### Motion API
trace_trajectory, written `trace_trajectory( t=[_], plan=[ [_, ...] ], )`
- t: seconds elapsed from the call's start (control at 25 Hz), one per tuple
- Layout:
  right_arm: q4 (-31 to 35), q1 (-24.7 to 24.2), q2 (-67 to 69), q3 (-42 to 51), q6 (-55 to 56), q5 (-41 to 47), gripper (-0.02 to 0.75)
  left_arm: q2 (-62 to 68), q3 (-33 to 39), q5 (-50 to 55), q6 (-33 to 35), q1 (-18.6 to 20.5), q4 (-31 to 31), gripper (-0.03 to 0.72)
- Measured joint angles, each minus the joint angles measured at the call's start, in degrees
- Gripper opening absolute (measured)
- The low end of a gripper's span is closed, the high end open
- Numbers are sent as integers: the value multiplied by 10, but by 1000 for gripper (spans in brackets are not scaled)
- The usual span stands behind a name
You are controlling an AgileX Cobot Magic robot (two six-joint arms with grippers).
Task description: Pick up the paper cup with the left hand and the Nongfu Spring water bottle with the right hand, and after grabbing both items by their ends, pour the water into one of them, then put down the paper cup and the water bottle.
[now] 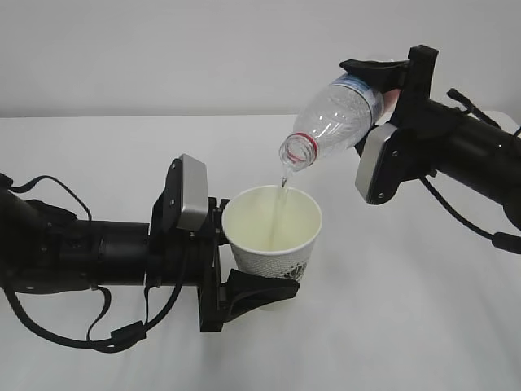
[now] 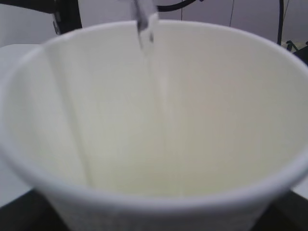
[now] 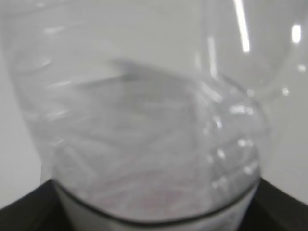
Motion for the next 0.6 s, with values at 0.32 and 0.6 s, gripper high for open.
trace_trajectory(
  t=[0.32, 0.6],
  plan=[
    [0, 0, 0, 0, 0, 0, 542, 0, 0, 0, 0, 0, 1, 600],
    [1, 0, 0, 0, 0, 0, 542, 0, 0, 0, 0, 0, 1, 600]
  ],
)
